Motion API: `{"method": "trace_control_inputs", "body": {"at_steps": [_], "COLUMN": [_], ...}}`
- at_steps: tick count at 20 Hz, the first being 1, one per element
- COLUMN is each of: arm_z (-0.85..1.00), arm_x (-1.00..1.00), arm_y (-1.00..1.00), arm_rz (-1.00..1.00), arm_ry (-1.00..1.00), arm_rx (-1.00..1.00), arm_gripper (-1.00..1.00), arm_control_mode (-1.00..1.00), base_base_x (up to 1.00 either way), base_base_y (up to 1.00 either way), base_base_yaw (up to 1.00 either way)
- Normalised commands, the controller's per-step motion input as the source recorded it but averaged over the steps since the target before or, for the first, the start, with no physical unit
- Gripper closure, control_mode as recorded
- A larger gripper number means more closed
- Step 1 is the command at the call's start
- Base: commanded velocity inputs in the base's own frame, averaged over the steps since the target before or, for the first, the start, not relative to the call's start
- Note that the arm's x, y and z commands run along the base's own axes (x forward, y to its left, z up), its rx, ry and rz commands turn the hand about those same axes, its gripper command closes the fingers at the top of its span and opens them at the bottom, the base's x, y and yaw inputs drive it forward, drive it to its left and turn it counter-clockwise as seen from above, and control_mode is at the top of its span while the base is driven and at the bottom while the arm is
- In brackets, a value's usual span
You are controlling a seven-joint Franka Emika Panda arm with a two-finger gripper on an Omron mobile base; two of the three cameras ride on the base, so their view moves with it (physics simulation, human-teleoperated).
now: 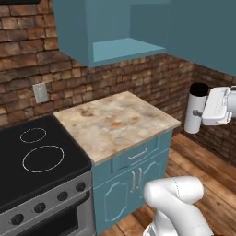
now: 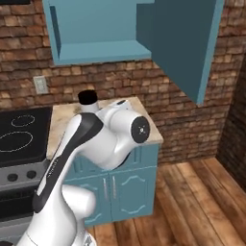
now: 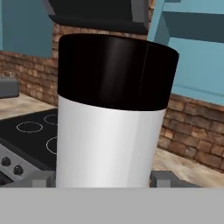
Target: Sort all alcoholic drinks to one cabinet, and non-alcoholic drinks to the other.
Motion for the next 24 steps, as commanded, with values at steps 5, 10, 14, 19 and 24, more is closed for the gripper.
{"method": "trace_control_inputs", "body": {"at_steps": [5, 10, 14, 19, 24], "arm_z": [0.00, 0.00, 0.00, 0.00, 0.00], "arm_x": [0.00, 0.00, 0.00, 0.00, 0.00], "arm_y": [0.00, 0.00, 0.00, 0.00, 0.00], "arm_rz": [0.00, 0.00, 0.00, 0.00, 0.00], "arm_ry": [0.00, 0.00, 0.00, 0.00, 0.00], "arm_rx": [0.00, 0.00, 0.00, 0.00, 0.00], "arm_gripper": [1.00, 1.00, 1.00, 1.00, 1.00], "arm_control_mode": [1.00, 1.00, 1.00, 1.00, 1.00], "base_base_x": [0.45, 0.36, 0.42, 0.46, 0.44], "base_base_y": [0.01, -0.04, -0.06, -0.08, -0.22], "base_base_yaw": [0.24, 0.23, 0.25, 0.27, 0.27]}}
